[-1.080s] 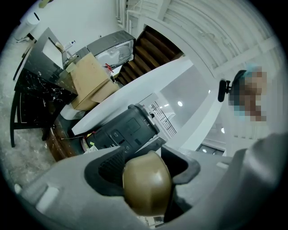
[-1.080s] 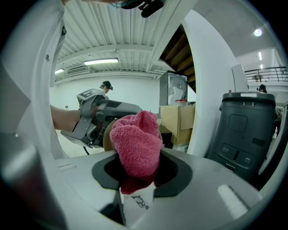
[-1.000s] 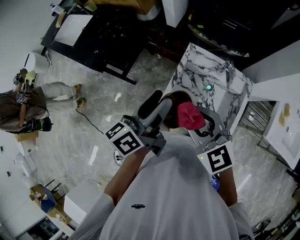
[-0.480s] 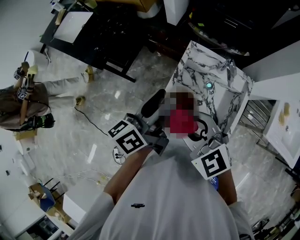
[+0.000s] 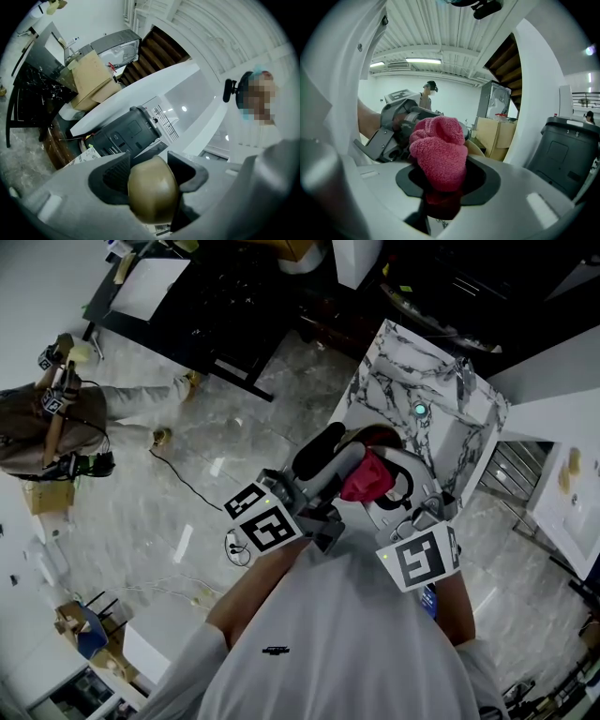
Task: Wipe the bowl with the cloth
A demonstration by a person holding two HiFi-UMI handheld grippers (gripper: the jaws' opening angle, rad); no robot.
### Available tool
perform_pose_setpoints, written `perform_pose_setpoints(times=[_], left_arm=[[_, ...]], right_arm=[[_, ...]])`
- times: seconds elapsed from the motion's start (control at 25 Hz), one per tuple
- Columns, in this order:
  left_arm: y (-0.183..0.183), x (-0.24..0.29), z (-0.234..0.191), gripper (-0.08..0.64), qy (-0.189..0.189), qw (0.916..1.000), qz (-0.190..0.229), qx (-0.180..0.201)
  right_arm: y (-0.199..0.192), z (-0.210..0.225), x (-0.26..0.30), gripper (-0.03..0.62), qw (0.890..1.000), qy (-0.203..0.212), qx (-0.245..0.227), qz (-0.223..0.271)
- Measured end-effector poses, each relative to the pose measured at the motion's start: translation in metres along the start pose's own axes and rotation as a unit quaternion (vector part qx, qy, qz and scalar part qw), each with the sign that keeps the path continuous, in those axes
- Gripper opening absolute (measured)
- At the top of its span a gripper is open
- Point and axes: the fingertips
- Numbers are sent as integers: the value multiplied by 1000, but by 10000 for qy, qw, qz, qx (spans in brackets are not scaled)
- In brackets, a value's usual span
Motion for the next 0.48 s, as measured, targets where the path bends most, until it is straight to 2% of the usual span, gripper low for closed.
perform_pose_setpoints(times=[0.16,0.32,0.48], left_arm=[[0,0,2,250,-70,9999,-21,116],[-2,-2,9,250,-164,9993,-89,331],[5,-2,10,253,-146,9991,-23,401]], right_arm=[[-3,10,2,146,9991,-325,-257,-32],[-11,23,0,144,9926,-796,-862,-316],[-23,25,-3,143,9846,-780,-1362,-771]])
Point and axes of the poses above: the fingertips, and each gripper's own axes: x forward along the fingers, z to its right, y out of its top, and after that the axes turned 11 degrees about z, right-handed
